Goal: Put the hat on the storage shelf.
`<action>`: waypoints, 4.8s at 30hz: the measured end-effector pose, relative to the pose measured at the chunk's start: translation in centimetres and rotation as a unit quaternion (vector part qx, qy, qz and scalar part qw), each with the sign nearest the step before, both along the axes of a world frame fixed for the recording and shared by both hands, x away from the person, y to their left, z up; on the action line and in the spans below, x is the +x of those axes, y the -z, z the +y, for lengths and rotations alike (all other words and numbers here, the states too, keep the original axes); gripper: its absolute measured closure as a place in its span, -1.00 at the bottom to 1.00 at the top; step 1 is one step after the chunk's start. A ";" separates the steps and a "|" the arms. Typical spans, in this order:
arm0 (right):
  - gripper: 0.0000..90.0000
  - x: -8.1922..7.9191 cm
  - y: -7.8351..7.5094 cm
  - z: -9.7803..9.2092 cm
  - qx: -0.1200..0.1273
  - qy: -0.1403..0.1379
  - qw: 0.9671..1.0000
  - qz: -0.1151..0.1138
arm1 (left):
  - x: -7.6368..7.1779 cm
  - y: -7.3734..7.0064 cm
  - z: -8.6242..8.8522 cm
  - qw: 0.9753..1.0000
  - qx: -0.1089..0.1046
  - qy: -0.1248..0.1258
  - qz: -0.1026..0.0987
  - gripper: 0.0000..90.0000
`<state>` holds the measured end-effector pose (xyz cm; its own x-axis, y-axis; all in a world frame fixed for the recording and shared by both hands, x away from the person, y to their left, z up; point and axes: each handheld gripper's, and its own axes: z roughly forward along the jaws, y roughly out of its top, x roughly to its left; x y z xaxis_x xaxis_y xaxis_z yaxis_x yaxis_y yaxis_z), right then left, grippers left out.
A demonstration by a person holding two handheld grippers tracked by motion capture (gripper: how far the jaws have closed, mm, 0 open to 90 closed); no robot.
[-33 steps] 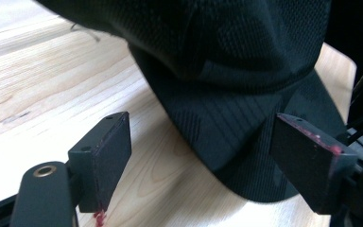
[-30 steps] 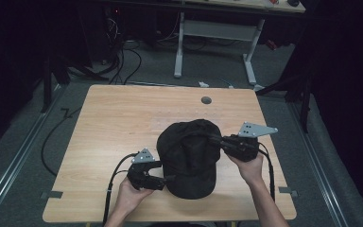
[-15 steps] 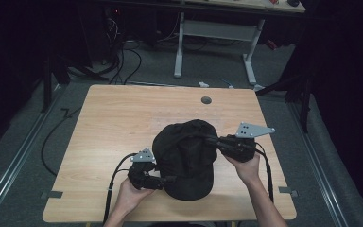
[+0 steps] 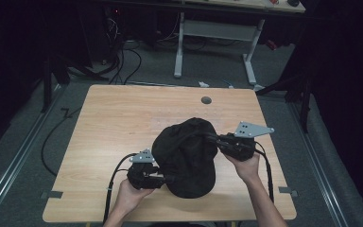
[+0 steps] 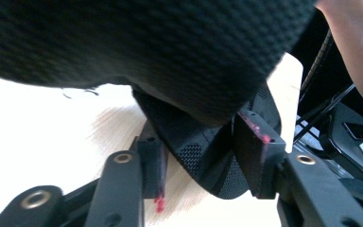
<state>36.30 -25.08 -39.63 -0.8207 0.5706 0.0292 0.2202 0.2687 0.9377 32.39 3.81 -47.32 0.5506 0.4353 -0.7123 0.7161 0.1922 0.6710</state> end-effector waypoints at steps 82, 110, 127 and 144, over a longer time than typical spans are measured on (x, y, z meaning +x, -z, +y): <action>-0.18 0.0 11.3 -4.2 -0.128 0.206 0.959 0.144 | -0.5 -4.1 3.1 0.992 -0.036 -0.077 -0.091 0.91; -0.18 -0.3 13.4 -4.2 -0.148 0.254 0.946 0.139 | 1.9 -5.3 4.3 0.984 -0.035 -0.131 -0.115 0.91; -0.19 -0.3 13.4 -4.2 -0.148 0.254 0.946 0.139 | 4.7 -6.7 4.9 0.975 -0.018 -0.173 -0.138 0.91; -0.20 -0.3 13.4 -4.1 -0.147 0.255 0.945 0.140 | 8.0 -7.1 5.2 0.967 0.009 -0.207 -0.151 0.91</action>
<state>35.96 -29.22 -53.07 -0.4199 0.9074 -0.0161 0.6202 0.2998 0.7249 40.39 8.97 -40.24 0.5086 0.6728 -0.5373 0.3517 0.4073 0.8429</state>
